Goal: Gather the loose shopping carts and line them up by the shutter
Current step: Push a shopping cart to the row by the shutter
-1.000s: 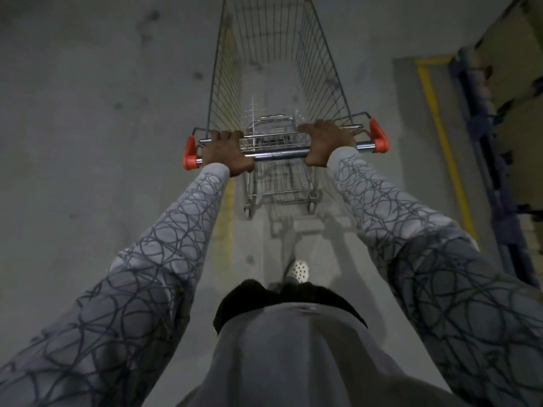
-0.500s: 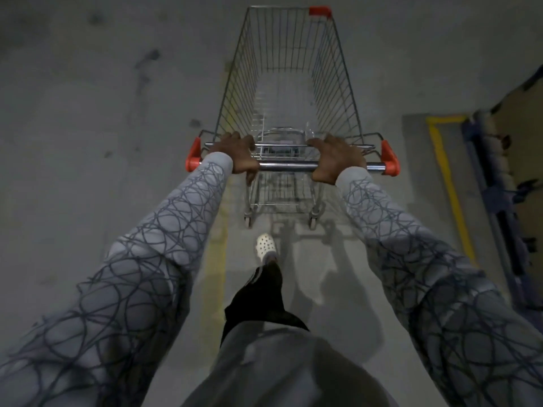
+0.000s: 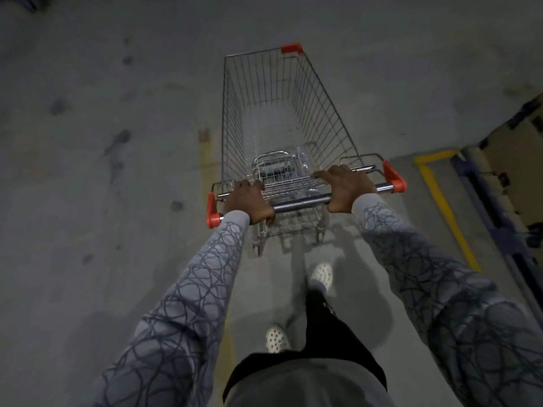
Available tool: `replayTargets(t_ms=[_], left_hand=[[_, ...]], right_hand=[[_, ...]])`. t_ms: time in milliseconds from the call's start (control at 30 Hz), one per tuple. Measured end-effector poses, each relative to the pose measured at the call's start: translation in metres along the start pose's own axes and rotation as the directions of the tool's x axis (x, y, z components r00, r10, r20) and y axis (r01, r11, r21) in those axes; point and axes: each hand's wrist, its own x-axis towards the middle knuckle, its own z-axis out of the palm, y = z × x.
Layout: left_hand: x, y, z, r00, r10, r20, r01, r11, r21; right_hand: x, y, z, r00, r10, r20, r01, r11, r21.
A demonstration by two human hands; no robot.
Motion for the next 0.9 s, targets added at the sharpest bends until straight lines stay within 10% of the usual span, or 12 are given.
replayTargets(t_ms=[900], left_hand=[[0.648, 0.087, -0.288, 0.993, -0.037, -0.112, 0.035, 0.999, -0.022]], right_hand=[[0.642, 0.217, -0.274, 1.000, -0.015, -0.005, 0.016, 0.999, 0.037]])
